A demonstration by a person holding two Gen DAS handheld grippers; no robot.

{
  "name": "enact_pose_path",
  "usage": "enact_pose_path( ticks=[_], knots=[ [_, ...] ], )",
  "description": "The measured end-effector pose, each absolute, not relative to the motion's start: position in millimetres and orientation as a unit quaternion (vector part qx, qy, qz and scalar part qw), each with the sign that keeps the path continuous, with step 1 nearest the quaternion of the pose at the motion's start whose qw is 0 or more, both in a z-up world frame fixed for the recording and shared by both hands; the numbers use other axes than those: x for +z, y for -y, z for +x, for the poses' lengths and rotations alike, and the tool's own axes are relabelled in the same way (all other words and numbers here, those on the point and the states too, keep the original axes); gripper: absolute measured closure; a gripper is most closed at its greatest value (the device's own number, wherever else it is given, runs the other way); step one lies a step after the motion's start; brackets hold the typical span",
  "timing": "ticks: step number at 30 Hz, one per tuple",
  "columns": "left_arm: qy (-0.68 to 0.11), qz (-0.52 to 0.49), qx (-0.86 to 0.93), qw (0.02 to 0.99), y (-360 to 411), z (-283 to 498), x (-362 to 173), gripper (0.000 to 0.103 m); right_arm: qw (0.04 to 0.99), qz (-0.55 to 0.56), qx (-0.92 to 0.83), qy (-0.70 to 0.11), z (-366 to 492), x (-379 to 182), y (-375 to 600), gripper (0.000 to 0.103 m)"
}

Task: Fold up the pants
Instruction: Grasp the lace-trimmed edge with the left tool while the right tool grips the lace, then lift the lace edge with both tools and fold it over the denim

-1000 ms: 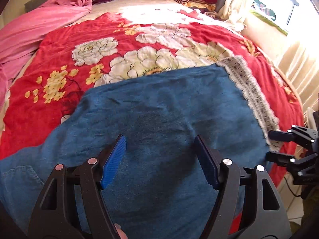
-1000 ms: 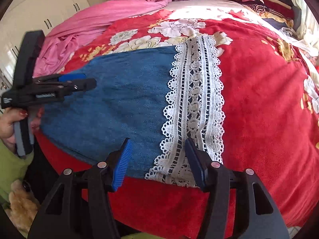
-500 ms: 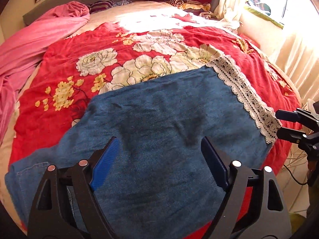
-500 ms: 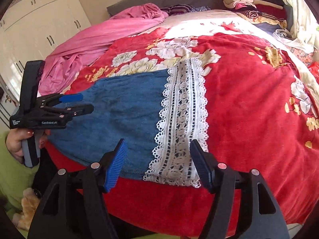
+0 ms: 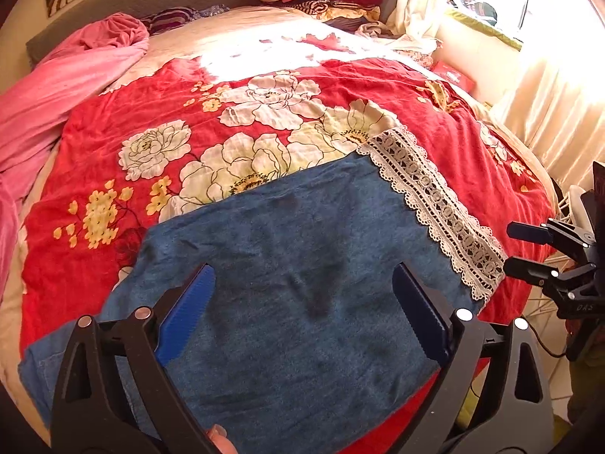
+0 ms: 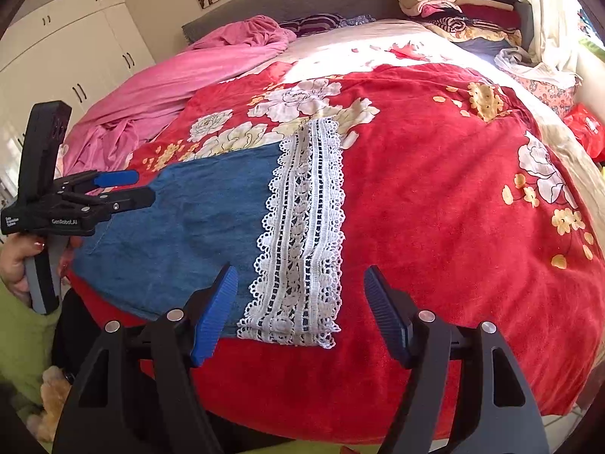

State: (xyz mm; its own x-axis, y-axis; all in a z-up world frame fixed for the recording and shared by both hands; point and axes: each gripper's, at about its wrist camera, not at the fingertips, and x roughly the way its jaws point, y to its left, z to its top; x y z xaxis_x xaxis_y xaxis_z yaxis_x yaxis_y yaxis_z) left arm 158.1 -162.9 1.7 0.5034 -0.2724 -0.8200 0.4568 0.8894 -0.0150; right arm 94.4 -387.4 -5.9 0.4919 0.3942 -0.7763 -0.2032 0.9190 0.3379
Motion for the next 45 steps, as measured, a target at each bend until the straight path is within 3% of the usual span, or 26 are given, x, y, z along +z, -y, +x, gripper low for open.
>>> enact_pose_path(
  ticks=[17,20,24,31,35,41,45],
  knots=[
    [-0.475,0.125,-0.292,0.821,203,253,-37,0.015,0.839,0.155,0.196,-0.484,117,-41,384,0.034],
    [-0.485,0.12,-0.312,0.808,210,268,-45,0.025,0.832,0.172,0.211,-0.484,122,-45,383,0.044],
    [-0.491,0.112,-0.357,0.787,224,275,-52,0.034,0.823,0.197,0.229,-0.481,129,-49,380,0.047],
    [-0.484,0.117,-0.386,0.777,240,274,-64,0.036,0.813,0.232,0.246,-0.474,139,-56,377,0.063],
    [-0.473,0.105,-0.402,0.776,239,260,-62,0.064,0.809,0.244,0.25,-0.472,143,-55,377,0.075],
    [-0.477,0.104,-0.386,0.783,243,256,-60,0.087,0.812,0.244,0.248,-0.469,142,-49,373,0.08],
    [-0.469,0.081,-0.384,0.792,233,255,-52,0.093,0.819,0.23,0.247,-0.463,141,-39,368,0.082]
  ],
)
